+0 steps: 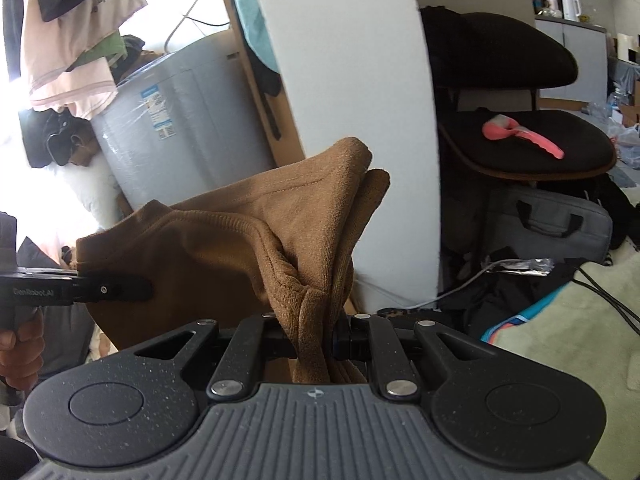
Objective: Fold clothes
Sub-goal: 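Lift the folded shirt off the bedsheet with both tools, then carry the folded brown shirt with both tools toward the clothes pile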
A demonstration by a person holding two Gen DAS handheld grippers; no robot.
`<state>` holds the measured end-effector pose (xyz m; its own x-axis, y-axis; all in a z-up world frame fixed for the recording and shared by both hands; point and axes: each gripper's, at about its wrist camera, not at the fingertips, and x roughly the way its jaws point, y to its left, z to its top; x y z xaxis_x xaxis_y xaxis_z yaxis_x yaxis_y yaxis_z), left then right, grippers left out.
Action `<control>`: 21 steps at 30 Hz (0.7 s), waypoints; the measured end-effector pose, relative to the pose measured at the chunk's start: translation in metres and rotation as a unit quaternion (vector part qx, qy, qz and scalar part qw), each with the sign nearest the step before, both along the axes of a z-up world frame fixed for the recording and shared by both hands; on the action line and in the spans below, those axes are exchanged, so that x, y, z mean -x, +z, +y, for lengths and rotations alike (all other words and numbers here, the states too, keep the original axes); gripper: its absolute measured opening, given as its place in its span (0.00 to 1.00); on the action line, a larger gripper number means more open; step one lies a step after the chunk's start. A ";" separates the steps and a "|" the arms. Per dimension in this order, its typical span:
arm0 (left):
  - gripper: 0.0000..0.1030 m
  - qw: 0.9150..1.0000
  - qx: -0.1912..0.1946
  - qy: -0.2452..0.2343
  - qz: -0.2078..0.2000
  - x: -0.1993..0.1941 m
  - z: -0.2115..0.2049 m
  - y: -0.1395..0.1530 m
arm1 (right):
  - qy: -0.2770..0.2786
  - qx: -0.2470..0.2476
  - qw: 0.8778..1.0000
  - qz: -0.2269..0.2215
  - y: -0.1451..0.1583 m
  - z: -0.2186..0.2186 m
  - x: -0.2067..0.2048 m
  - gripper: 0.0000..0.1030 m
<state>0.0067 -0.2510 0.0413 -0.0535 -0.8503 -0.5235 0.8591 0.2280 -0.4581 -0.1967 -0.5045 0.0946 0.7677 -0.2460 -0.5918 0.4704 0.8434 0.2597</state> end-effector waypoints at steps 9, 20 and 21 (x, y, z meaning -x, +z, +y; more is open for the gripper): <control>0.07 0.999 0.011 -0.042 0.008 0.007 -0.026 -0.031 | -0.029 -0.007 1.000 0.007 -0.040 -0.022 0.017 0.12; 0.07 0.997 0.012 -0.057 0.047 -0.008 -0.055 -0.106 | -0.066 -0.011 0.997 0.029 -0.110 -0.050 0.016 0.12; 0.07 0.997 0.013 -0.061 0.051 -0.010 -0.057 -0.113 | -0.068 -0.014 0.997 0.033 -0.117 -0.053 0.015 0.12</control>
